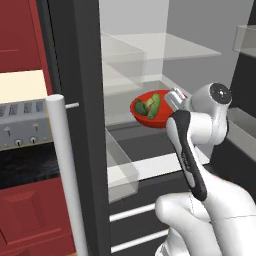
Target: Place the bowl with the broccoli and cucumber on the second highest shelf of the fridge. Place the bowl with the chicken drumsticks on the top shelf of the fridge.
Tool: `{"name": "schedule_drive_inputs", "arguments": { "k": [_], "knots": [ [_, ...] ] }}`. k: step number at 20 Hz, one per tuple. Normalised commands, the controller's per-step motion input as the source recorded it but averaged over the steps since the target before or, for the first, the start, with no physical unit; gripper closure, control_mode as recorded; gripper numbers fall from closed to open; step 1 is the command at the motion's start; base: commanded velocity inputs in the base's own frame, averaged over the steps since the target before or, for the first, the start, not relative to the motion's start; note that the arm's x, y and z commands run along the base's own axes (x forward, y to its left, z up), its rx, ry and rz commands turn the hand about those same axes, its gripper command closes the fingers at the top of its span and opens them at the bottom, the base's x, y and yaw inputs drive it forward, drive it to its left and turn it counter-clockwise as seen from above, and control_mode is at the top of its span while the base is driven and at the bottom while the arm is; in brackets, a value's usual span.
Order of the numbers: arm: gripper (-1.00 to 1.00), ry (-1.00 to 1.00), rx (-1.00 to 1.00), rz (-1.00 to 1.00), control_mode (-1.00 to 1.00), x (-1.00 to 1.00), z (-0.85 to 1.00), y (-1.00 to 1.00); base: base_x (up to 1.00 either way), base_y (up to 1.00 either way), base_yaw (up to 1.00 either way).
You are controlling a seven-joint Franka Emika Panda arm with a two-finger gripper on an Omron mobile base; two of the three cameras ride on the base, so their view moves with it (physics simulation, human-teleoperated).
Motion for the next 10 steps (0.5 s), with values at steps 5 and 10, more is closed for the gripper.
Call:
{"name": "schedule_drive_inputs", "arguments": {
  "k": [5, 10],
  "knots": [
    [1.00, 0.03, 0.02, -0.04, -1.00, 1.00, -0.02, 0.00, 0.00, 0.00, 0.00],
    [1.00, 0.10, 0.11, 0.00, -1.00, 0.76, -0.31, 0.00, 0.00, 0.00, 0.00]
  ]
}}
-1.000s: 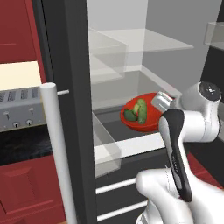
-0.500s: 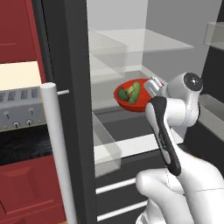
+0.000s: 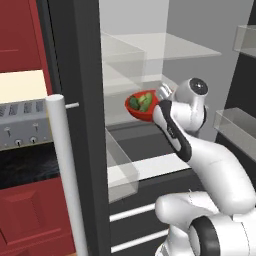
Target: Place the bowl with the broccoli and cucumber on the second highest shelf of the fridge. Place the bowl with the chicken drumsticks on the top shelf of the fridge.
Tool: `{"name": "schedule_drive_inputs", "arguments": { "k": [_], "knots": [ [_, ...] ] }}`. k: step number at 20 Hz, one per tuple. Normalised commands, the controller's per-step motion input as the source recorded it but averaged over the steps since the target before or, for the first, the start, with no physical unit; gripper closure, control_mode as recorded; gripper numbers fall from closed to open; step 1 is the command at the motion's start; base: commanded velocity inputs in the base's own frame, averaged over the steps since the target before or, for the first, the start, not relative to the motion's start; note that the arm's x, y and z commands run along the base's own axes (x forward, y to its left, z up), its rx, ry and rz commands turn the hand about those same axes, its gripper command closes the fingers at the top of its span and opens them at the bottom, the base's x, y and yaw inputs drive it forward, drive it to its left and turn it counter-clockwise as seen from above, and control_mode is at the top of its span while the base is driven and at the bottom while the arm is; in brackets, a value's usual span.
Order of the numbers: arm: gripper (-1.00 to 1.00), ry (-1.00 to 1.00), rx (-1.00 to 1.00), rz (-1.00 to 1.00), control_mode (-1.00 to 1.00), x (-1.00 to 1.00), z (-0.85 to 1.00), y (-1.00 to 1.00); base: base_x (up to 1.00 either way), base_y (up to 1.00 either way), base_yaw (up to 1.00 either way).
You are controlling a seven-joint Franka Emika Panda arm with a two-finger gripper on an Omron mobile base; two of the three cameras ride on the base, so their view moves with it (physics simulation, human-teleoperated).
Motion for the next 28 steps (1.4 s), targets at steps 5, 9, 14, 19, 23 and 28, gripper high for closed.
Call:
{"name": "schedule_drive_inputs", "arguments": {
  "k": [5, 9, 14, 19, 23, 28],
  "knots": [
    [1.00, 0.02, 0.01, -0.04, -1.00, 0.97, -0.18, 0.31, 0.00, 0.00, 0.00],
    [1.00, 0.00, 0.00, -0.06, -1.00, 0.97, -0.38, 0.29, 0.00, 0.00, 0.00],
    [1.00, 0.00, 0.00, -0.07, -1.00, 0.76, -0.21, 0.13, 0.00, 0.00, 0.00],
    [-1.00, 0.03, 0.00, -0.02, -1.00, -0.26, 0.69, 0.15, 0.00, 0.00, 0.00],
    [-1.00, -0.05, -0.01, 0.00, -1.00, -0.87, 0.94, 0.09, 0.00, 0.00, 0.00],
    [-1.00, 0.00, 0.00, 0.02, -1.00, -1.00, 0.16, 0.00, 0.00, 0.00, 0.00]
  ]
}}
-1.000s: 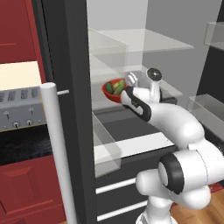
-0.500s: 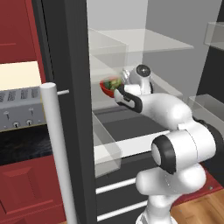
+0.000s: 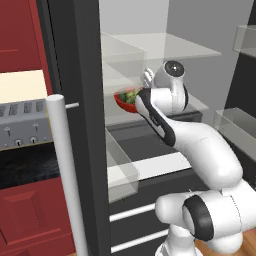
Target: Place the bowl with the broccoli and cucumber on the second highest shelf of the fridge. Place the bowl with the chicken drumsticks on the top shelf of the fridge.
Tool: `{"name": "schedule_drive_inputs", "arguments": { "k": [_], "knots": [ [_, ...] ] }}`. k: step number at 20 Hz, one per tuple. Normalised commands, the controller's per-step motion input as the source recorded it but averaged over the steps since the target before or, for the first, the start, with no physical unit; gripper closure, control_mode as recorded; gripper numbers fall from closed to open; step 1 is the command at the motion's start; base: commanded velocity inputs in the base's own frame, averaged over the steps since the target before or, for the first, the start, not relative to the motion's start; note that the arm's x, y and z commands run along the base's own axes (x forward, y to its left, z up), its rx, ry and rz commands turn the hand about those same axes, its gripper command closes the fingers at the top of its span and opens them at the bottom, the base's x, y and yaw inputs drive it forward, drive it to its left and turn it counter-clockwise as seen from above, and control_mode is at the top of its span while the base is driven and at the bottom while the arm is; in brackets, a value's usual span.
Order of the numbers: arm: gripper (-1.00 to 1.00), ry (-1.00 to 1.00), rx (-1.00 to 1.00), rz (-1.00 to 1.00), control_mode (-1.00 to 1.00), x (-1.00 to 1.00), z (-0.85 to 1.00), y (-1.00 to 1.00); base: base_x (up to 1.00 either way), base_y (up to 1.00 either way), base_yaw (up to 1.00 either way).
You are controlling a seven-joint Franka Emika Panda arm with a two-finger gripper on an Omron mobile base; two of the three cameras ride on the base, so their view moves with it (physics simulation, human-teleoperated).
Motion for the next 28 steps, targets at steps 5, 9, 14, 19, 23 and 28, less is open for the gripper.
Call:
{"name": "schedule_drive_inputs", "arguments": {
  "k": [5, 9, 14, 19, 23, 28],
  "knots": [
    [-1.00, 0.10, -0.06, 0.07, -1.00, -1.00, -0.21, -0.11, 0.00, 0.00, 0.00],
    [-1.00, 0.14, -0.17, 0.23, -1.00, -1.00, -0.08, -0.29, 0.00, 0.00, 0.00],
    [-1.00, 0.10, -0.29, 0.28, -1.00, -1.00, -0.08, -0.15, 0.00, 0.00, 0.00],
    [-1.00, 0.05, -0.31, 0.20, -1.00, -1.00, -0.08, -0.09, 0.00, 0.00, 0.00],
    [-1.00, -0.08, -0.03, 0.21, -1.00, -0.84, 0.12, -0.46, 0.00, 0.00, 0.00],
    [-1.00, -0.03, 0.00, 0.00, -1.00, -0.57, 0.00, -0.15, 0.00, 0.00, 0.00]
  ]
}}
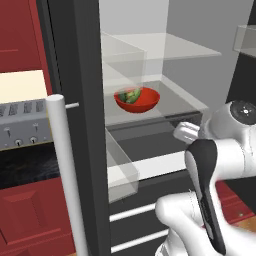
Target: Place the bowl with the broccoli and cucumber on the second highest shelf of the fridge. Place the bowl with the chicken drumsticks on the top shelf of the fridge.
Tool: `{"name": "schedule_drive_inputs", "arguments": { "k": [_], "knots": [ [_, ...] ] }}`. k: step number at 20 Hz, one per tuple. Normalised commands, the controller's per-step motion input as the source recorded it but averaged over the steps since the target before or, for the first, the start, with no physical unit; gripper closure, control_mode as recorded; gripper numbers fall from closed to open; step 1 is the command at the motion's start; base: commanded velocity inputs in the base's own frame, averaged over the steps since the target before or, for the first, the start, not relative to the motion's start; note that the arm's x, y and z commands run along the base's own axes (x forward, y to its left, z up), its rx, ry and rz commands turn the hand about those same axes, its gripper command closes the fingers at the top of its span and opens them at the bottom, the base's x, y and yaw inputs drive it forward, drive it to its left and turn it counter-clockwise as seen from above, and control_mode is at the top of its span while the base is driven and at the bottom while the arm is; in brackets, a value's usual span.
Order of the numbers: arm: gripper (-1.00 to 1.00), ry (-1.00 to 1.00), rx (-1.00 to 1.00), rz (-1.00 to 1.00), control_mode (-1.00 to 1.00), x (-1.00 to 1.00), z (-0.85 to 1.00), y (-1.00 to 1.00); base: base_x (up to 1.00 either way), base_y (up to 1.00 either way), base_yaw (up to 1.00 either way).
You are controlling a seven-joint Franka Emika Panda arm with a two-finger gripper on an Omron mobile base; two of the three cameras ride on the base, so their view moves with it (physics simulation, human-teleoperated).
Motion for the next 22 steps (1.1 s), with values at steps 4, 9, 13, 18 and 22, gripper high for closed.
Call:
{"name": "schedule_drive_inputs", "arguments": {
  "k": [4, 9, 13, 18, 22],
  "knots": [
    [-1.00, 0.00, 0.00, 0.00, 1.00, -0.17, 0.00, 0.00, -0.25, 0.00, 0.00],
    [-1.00, 0.00, 0.00, 0.00, 1.00, 0.00, 0.00, 0.00, -1.00, 0.67, 0.27],
    [-1.00, 0.00, 0.00, 0.00, 1.00, 0.00, 0.00, 0.00, -0.70, 1.00, 0.40],
    [-1.00, 0.00, 0.00, 0.00, 1.00, 0.00, 0.00, 0.00, 0.24, 1.00, 0.28],
    [-1.00, 0.00, 0.00, 0.00, 1.00, 0.00, 0.00, 0.00, 0.98, 1.00, 0.08]
  ]
}}
